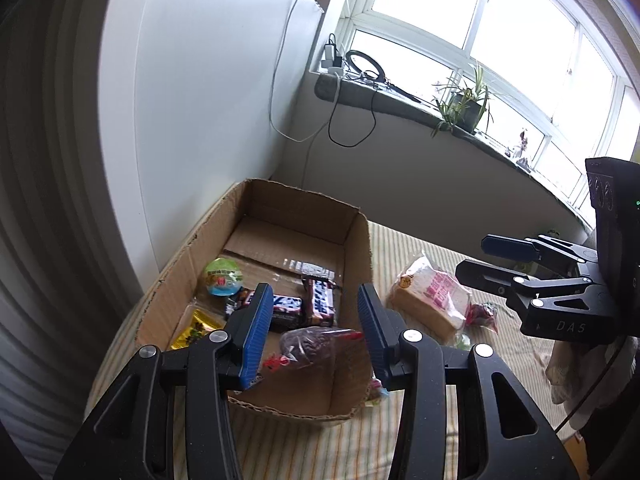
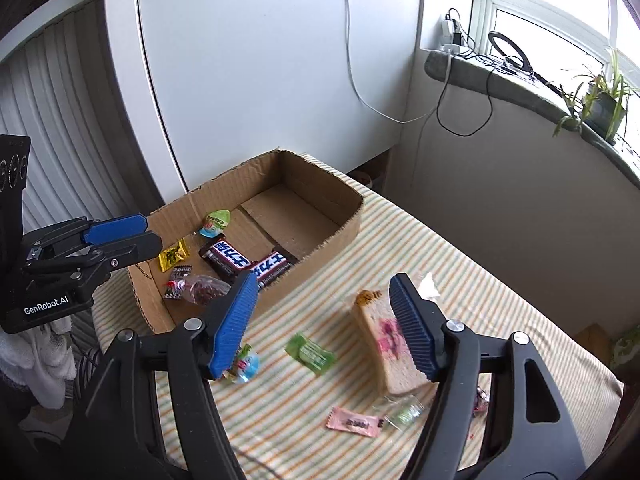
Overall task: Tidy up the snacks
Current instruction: 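Grasp the pink candy packet with the left gripper while the right grasps the green candy packet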
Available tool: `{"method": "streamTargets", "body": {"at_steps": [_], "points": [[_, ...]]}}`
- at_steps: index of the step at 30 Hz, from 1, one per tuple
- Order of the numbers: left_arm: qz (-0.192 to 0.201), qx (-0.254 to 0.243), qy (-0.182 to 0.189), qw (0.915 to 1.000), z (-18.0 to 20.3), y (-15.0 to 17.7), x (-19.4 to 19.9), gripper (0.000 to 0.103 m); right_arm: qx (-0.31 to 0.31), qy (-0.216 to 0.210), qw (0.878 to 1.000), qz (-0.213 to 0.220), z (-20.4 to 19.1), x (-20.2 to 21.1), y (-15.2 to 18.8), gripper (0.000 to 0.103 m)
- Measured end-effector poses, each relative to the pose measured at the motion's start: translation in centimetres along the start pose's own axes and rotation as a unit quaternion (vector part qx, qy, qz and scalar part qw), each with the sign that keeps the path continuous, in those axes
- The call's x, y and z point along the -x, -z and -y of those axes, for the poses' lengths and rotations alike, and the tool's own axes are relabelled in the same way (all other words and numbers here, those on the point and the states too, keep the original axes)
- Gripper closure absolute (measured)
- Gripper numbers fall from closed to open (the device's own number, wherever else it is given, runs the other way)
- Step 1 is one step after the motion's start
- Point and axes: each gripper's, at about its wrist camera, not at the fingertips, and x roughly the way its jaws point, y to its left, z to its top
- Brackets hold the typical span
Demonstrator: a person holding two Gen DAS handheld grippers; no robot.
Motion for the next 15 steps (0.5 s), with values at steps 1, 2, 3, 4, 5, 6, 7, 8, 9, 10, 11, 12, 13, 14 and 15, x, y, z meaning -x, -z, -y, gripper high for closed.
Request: {"method": "streamTargets", "body": {"at_steps": [1, 2, 3, 4, 5, 6, 7, 8, 9, 10, 11, 12, 13, 14, 15], "points": [[-0.001, -0.003, 0.005, 1.0000, 0.6, 0.2, 0.0, 0.060, -0.004, 0.004, 1.000, 0.001, 0.6, 0.6, 0.5, 0.031], [-0.004, -0.007, 0.011, 0.9999, 1.2, 0.4, 0.0, 0.060, -0.010, 0.009, 1.000, 0.003, 1.3, 1.2, 1.0, 0.031], [-0.007, -0.010, 0.016, 0.9998, 1.8, 0.7, -0.1, 0.060, -0.015, 0.013, 1.000, 0.003, 2.0, 1.8, 1.5, 0.031], [-0.010, -0.014, 0.022, 0.9996, 2.4, 0.9, -0.2, 0.060, -0.022, 0.018, 1.000, 0.004, 2.8, 2.4, 2.1, 0.031], [-0.014, -0.019, 0.028, 0.9993, 3.1, 1.2, -0.3, 0.060, -0.029, 0.022, 0.999, 0.004, 3.5, 3.0, 2.7, 0.031], [-0.018, -0.024, 0.033, 0.9990, 3.8, 1.4, -0.5, 0.060, -0.037, 0.026, 0.999, 0.004, 4.4, 3.5, 3.4, 0.031], [-0.023, -0.028, 0.039, 0.9986, 4.4, 1.6, -0.7, 0.060, -0.047, 0.028, 0.998, 0.003, 5.3, 4.0, 4.0, 0.031], [-0.029, -0.031, 0.047, 0.9980, 5.0, 1.9, -1.0, 0.060, -0.057, 0.030, 0.998, 0.002, 6.2, 4.4, 4.7, 0.031], [-0.036, -0.033, 0.054, 0.9973, 5.6, 2.1, -1.4, 0.060, -0.066, 0.032, 0.997, 0.000, 7.1, 4.8, 5.4, 0.031], [-0.042, -0.035, 0.060, 0.9966, 6.1, 2.3, -1.7, 0.060, -0.075, 0.034, 0.997, -0.002, 8.0, 5.1, 6.1, 0.031], [-0.048, -0.037, 0.066, 0.9959, 6.6, 2.5, -2.1, 0.060, -0.083, 0.036, 0.996, -0.004, 8.8, 5.4, 6.8, 0.031], [-0.054, -0.040, 0.072, 0.9951, 7.1, 2.7, -2.4, 0.060, -0.091, 0.038, 0.995, -0.006, 9.5, 5.6, 7.5, 0.031], [-0.060, -0.045, 0.076, 0.9943, 7.6, 3.0, -2.8, 0.060, -0.098, 0.038, 0.994, -0.008, 10.2, 5.8, 8.1, 0.031], [-0.065, -0.051, 0.080, 0.9934, 8.1, 3.2, -3.1, 0.060, -0.104, 0.039, 0.994, -0.010, 10.8, 6.0, 8.8, 0.031], [-0.071, -0.058, 0.082, 0.9924, 8.7, 3.5, -3.4, 0.060, -0.109, 0.040, 0.993, -0.013, 11.3, 6.1, 9.5, 0.031]]}}
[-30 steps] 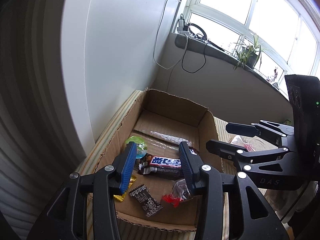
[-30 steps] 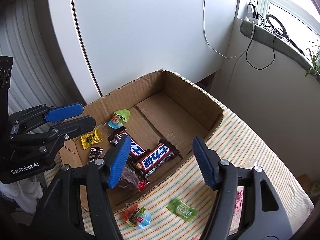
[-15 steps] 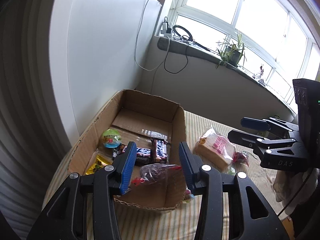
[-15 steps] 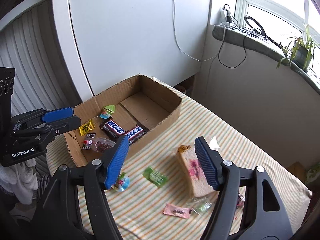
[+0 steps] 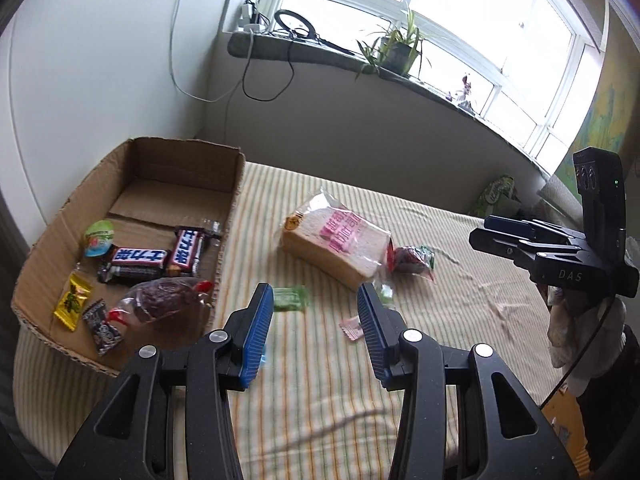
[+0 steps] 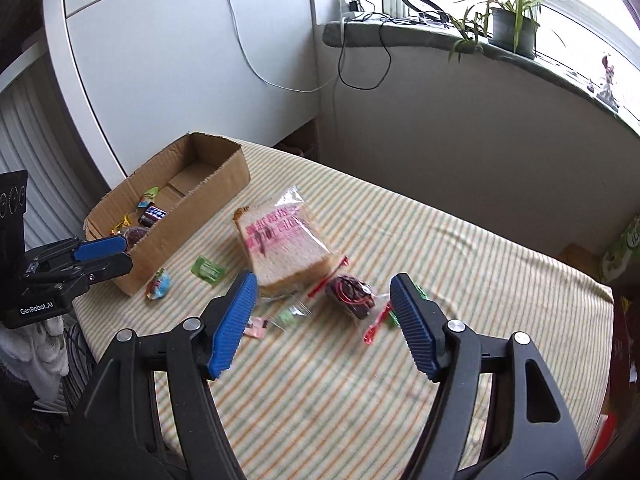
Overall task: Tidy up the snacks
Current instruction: 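Grasp the pink candy packet with the left gripper while the right grasps the green candy packet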
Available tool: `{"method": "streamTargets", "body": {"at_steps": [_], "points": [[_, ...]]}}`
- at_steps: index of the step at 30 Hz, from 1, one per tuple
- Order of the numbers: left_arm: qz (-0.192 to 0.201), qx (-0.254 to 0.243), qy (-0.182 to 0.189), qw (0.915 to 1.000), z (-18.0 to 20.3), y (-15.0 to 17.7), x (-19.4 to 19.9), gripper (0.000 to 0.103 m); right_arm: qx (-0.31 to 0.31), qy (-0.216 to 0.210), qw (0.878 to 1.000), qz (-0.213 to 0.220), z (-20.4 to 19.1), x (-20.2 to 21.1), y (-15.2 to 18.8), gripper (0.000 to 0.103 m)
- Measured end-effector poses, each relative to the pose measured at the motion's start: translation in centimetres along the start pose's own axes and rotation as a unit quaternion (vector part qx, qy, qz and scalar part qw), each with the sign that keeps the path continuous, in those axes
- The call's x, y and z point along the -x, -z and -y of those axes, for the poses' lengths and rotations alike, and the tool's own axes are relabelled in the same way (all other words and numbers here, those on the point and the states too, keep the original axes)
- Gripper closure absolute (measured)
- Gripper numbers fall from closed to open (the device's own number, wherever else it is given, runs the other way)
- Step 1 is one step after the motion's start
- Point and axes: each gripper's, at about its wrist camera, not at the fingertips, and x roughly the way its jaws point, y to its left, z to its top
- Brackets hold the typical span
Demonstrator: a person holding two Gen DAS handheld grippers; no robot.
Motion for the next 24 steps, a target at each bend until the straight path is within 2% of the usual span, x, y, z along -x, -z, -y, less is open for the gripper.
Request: {"method": "streamTargets", "body": {"at_steps": [5, 12, 16, 24], "points": [[-0.033, -0.020, 0.017, 0.9991, 1.7, 0.5, -2.2, 0.060, -0.030, 0.010, 0.999, -0.017, 3.0, -0.6, 2.3, 0.031], [-0.082, -0.027, 0.031, 0.9958, 2.4, 0.8, -5.7, 0.060, -0.084, -0.013, 0.996, -0.035, 6.4, -2.9, 4.1, 0.032], [-0.101, -0.026, 0.040, 0.9938, 2.4, 0.7, -7.4, 0.060, -0.125, -0.016, 0.991, -0.053, 8.7, -4.7, 4.6, 0.045], [-0.133, -0.015, 0.062, 0.9891, 1.9, 0.6, -10.0, 0.060, -0.207, -0.072, 0.972, -0.084, 11.7, -7.7, 5.2, 0.054]]}}
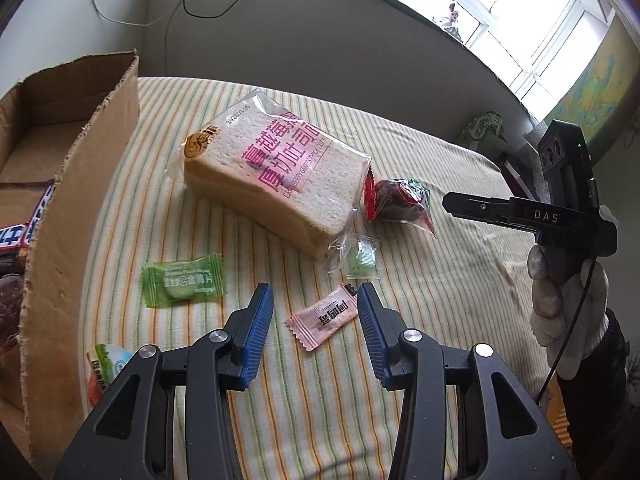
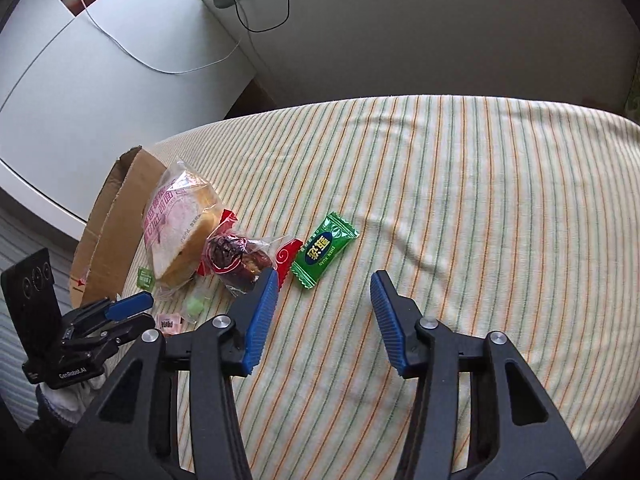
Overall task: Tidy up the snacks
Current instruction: 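Grasp the pink candy packet with the left gripper while the right grasps the green candy packet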
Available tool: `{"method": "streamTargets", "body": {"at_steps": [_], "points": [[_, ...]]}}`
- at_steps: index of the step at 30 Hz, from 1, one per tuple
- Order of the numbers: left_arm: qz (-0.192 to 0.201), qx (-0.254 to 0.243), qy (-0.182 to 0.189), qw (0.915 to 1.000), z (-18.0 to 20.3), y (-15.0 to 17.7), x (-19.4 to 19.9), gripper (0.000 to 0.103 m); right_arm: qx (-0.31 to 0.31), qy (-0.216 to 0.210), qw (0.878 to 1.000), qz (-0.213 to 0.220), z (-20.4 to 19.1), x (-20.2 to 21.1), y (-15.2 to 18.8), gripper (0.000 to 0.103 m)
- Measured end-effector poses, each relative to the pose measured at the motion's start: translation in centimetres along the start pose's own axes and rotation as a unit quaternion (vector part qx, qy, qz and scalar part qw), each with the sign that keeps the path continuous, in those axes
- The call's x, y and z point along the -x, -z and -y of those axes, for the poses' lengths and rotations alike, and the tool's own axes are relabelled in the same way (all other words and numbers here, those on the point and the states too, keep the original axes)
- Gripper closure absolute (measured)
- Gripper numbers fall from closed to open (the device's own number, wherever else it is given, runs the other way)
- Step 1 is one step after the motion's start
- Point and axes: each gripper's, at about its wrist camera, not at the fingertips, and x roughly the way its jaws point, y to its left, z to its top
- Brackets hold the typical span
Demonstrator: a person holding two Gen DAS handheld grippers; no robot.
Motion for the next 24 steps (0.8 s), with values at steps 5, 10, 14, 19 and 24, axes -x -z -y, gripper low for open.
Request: {"method": "streamTargets", "body": {"at_steps": [5, 10, 14, 19, 24], "points": [[-0.009, -0.005, 0.003, 0.9999, 0.1, -0.2, -0.6, 0.061, -0.019, -0.014, 1.000, -0.009, 0.5, -0.8, -0.4, 0.056], [-0.023, -0.030, 0.013, 0.9992, 1.2, 0.1, -0.8, 0.061, -0.024, -0.013, 1.000, -0.012, -0.1, -1.5, -1.1, 0.056], [-0.028, -0.060, 0.005, 0.9978, 2.6, 0.9, -0.7, 0.061, -0.023, -0.003, 1.000, -0.013, -0.8, -2.0, -1.4, 0.056], [-0.024, -0.095, -0.026, 0.9949, 4.5, 1.8, -1.0, 0.063, -0.015, 0.028, 0.999, -0.009, -1.9, -2.7, -1.9, 0.059], [-0.014, -0.108, -0.055, 0.9925, 4.8, 2.0, -1.4, 0.074, 0.003, 0.078, 0.997, -0.005, -3.1, -3.3, -2.2, 0.063]]}}
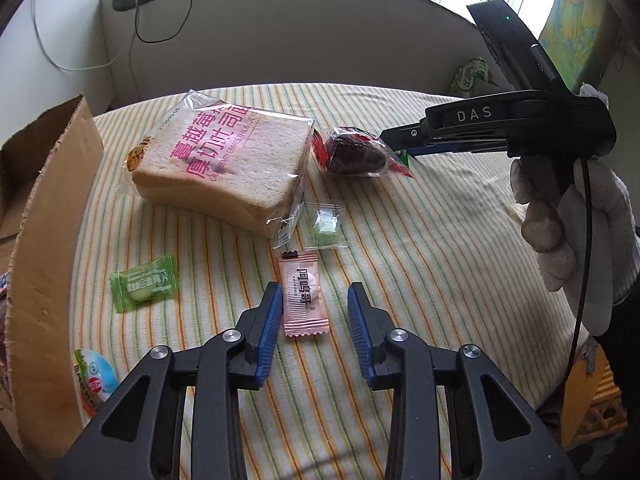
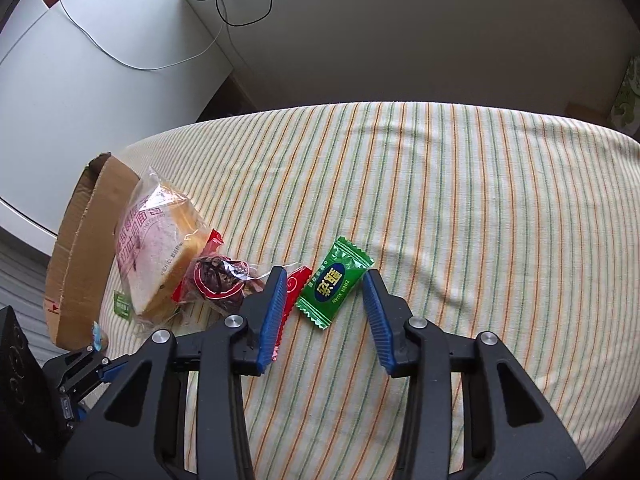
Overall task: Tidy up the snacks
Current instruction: 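Grasp the pink candy packet with the left gripper while the right grasps the green candy packet, then carry the pink and green packets into the box and open both grippers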
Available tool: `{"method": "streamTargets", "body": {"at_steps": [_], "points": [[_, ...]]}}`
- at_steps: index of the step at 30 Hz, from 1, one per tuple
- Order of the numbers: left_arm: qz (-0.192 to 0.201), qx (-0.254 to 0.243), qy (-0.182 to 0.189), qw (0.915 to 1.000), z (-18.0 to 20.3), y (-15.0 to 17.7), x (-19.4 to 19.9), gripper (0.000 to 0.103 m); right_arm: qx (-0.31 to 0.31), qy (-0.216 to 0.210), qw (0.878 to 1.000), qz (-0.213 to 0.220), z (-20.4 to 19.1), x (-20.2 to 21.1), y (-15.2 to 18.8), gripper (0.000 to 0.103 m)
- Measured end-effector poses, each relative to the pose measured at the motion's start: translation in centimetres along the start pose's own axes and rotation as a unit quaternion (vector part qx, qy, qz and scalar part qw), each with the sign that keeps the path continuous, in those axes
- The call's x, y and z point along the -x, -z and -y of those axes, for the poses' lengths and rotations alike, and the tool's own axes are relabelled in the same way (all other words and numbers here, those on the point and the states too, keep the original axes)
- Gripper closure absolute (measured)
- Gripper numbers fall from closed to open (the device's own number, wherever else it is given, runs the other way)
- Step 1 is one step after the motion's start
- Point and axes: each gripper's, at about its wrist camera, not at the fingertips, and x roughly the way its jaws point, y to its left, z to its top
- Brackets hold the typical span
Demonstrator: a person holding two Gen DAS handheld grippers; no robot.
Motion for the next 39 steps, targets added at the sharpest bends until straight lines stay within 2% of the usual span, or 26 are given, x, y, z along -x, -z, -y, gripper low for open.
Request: {"method": "streamTargets", "body": {"at_steps": [4, 11, 21, 25, 39], "points": [[0.002, -0.004, -0.010, 0.9999, -0.1, -0.4, -0.4, 0.079, 0.029, 0.056, 0.998, 0.004, -1.5, -0.7, -0.3, 0.071], [0.010, -0.016, -0.024, 0.9995, -0.3, -0.1, -0.1, 0.083, 0.097, 0.105, 0.990, 0.008, -3.5, -0.9, 1.0, 0.073], [0.016, -0.011, -0.027, 0.9994, -0.1, 0.1, -0.2, 0.084, 0.125, 0.113, 0.986, 0.010, -4.1, -1.8, 0.0, 0.076], [0.020, -0.007, -0.028, 0.9994, -0.3, 0.5, 0.2, 0.084, 0.118, 0.102, 0.988, 0.014, -3.7, -1.5, 0.1, 0.077], [0.040, 0.022, -0.019, 0.9988, -1.2, 0.5, 2.4, 0.084, 0.082, 0.071, 0.993, 0.049, -1.9, 3.1, 2.1, 0.077]]}}
